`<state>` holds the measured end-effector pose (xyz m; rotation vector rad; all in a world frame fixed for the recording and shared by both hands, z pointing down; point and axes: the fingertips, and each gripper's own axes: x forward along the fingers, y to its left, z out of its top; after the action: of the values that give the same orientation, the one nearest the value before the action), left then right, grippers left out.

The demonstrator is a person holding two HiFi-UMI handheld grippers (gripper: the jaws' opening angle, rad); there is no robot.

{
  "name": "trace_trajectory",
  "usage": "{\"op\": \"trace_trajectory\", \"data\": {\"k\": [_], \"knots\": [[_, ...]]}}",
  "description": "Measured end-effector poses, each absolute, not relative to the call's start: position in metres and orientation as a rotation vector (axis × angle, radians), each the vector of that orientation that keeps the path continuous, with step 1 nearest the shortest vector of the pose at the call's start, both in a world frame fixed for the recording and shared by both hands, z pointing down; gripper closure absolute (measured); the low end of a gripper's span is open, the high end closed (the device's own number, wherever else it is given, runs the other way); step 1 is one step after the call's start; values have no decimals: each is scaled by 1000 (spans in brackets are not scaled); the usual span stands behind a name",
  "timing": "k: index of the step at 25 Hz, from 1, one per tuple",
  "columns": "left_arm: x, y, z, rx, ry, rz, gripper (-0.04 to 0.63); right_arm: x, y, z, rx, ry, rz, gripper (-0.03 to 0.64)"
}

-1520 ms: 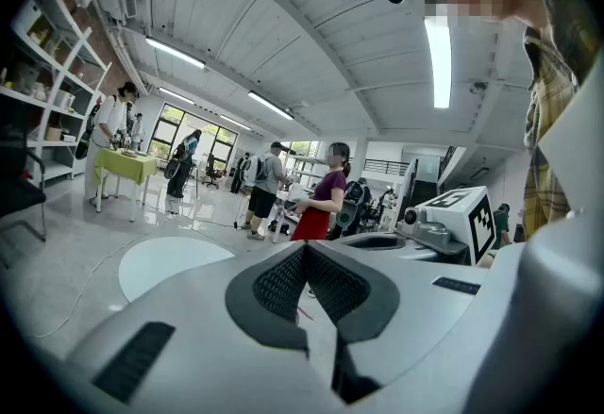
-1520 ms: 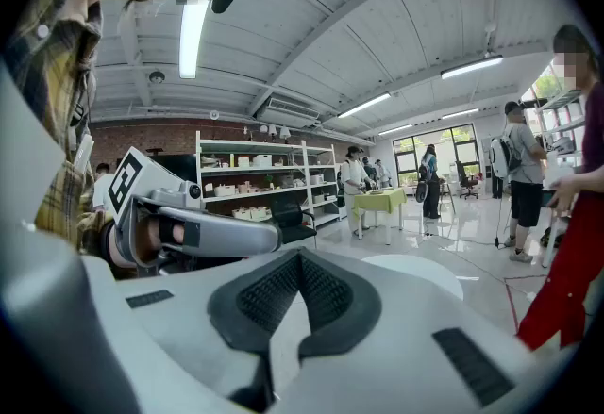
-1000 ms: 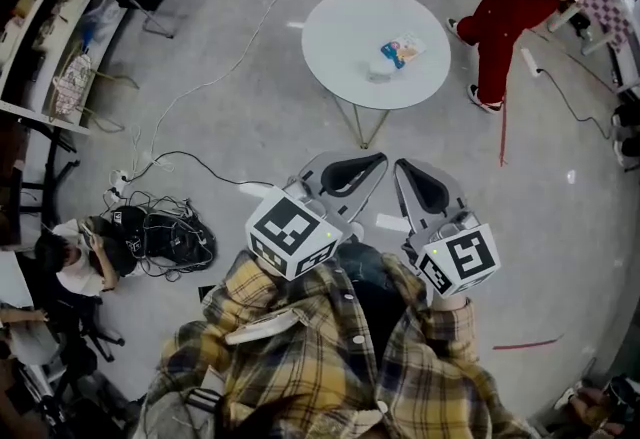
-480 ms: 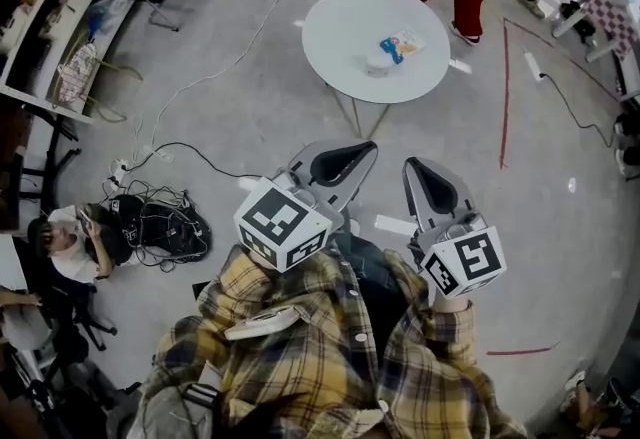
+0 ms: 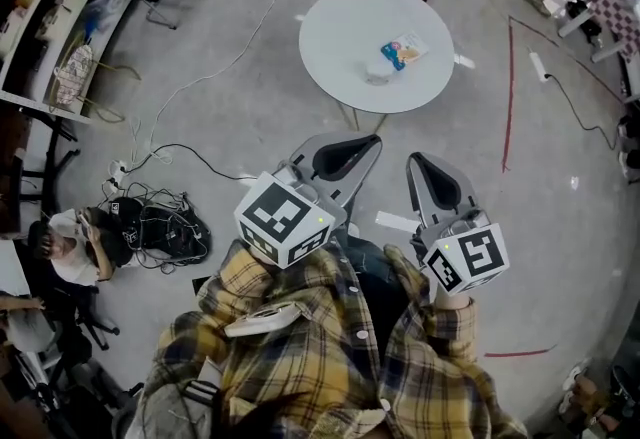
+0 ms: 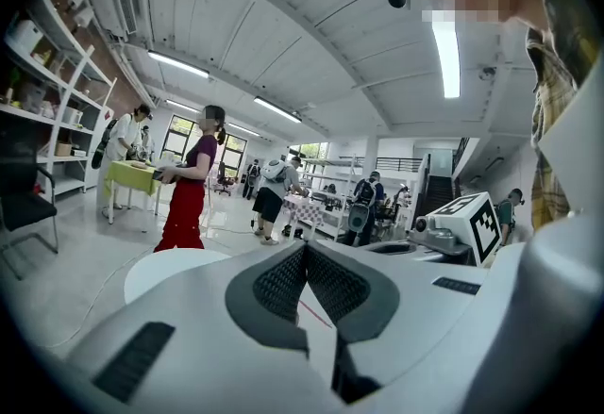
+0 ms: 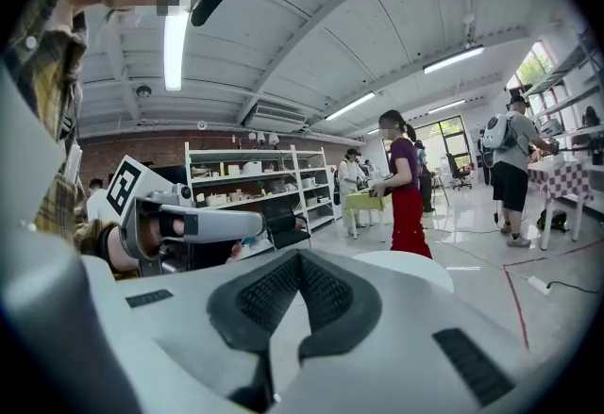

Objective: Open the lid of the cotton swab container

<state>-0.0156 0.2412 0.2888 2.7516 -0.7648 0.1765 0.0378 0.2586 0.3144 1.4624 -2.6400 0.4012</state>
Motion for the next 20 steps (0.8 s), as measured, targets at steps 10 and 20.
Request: {"op": "trace_trajectory", "data": {"k": [10,20], "knots": [[-5,107,284,2777,-708,202,575,47,128,318,1493,-2590,439,600],[-3,-11,301,2781,-616,282,575,59,9,335,1587,-2501,510,600]]}}
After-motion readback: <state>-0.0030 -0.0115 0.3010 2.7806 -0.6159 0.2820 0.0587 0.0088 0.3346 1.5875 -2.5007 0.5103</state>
